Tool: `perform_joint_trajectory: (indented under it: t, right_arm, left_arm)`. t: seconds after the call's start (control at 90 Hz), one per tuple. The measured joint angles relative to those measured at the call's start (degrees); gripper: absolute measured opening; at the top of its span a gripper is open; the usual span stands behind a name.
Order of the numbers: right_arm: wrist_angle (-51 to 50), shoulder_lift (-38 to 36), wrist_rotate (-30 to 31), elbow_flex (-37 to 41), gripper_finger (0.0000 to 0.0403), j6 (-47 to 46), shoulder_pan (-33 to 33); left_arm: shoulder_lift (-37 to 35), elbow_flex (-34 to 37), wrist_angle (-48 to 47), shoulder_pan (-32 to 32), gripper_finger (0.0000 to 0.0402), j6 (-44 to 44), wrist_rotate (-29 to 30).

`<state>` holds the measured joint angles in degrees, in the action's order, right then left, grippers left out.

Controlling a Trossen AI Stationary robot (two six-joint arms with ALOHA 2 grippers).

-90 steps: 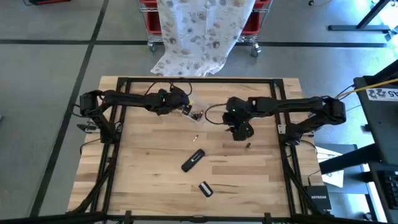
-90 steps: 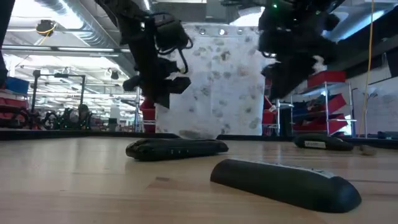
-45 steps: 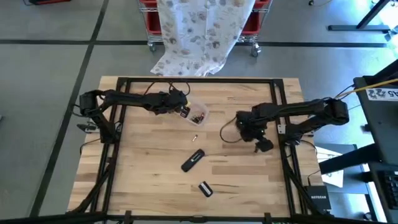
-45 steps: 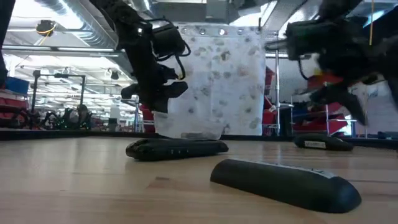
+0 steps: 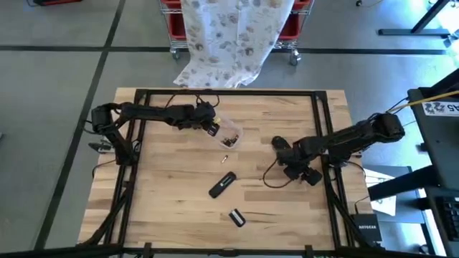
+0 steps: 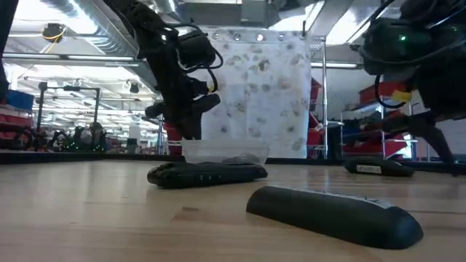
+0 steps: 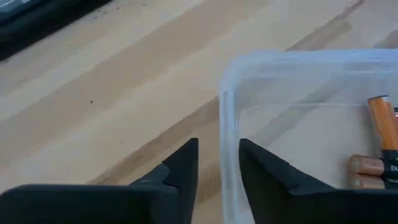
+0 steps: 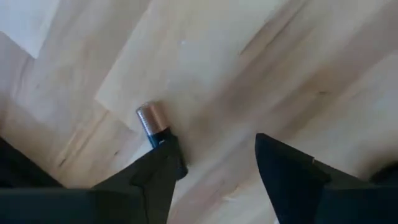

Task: Insert battery
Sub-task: Remove the silver battery from the transparent bin

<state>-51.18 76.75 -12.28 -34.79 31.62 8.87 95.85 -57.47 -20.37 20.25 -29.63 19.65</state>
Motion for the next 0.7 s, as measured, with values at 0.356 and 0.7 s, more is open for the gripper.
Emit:
perform_joint_trajectory:
  t: [0.356,0.7]
  right_arm:
    - [-5.0,-0.3,-3.1,-2.4,0.0195,-0.2,1.8]
    - [-12.0,-0.3,2.3,-11.0,0.0195,-13.3,1.6]
  left_arm:
    - [0.0,0.0,-0.1,0.0,0.0123,-0.1,-0.5]
    - [0.0,0.0,0.0,0.0,0.0123,0.0,-1.3]
